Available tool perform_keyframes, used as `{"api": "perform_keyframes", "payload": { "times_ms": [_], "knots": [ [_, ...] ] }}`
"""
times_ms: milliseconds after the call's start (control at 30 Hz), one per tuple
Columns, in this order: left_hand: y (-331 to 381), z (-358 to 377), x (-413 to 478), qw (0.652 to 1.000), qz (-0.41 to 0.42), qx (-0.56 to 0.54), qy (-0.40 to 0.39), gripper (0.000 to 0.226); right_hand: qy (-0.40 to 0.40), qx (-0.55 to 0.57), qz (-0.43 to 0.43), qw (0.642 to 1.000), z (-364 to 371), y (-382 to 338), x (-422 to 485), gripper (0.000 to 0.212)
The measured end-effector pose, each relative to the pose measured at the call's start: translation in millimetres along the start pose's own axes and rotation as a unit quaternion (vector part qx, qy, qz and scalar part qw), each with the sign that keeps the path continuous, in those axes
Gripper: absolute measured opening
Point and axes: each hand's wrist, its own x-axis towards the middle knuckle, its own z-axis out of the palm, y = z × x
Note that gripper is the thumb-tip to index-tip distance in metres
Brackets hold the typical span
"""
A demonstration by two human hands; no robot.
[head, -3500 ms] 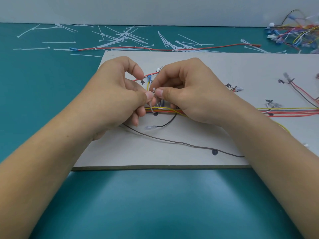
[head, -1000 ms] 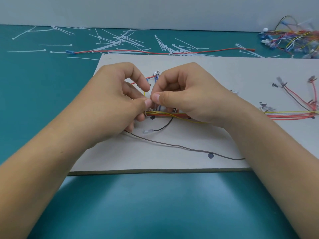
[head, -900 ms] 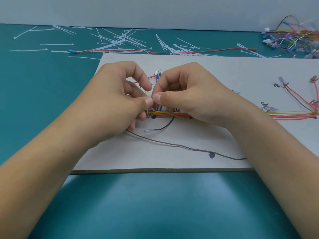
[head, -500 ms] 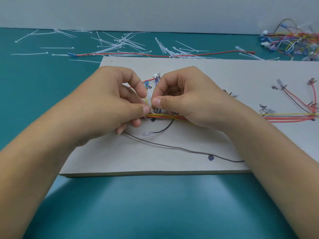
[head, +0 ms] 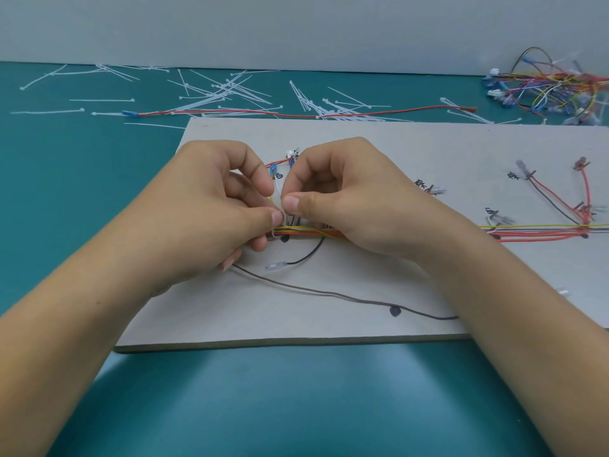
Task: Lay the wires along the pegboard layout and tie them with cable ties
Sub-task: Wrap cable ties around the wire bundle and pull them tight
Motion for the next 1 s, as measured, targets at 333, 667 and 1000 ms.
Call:
{"api": "perform_keyframes", "payload": {
  "times_ms": [333,667,1000],
  "knots": [
    [-2.4,0.5,0.5,1.0,0.005,0.02,0.004,0.018,-0.001,0.036,0.018,0.999,-2.2,-3.2,-1.1,0.014],
    [-2.9,0.7,0.2,0.999,0.03,0.036,0.017,0.012,-0.001,0.003,0.011,1.0,-2.9,-5.0,-3.3,0.017],
    [-4.2,1.2,0.1,0.996,0.05,0.071,0.037,0.013,0.02,-0.02,-0.013,1.0,-2.0,-2.5,-2.5,0.015]
  ]
}}
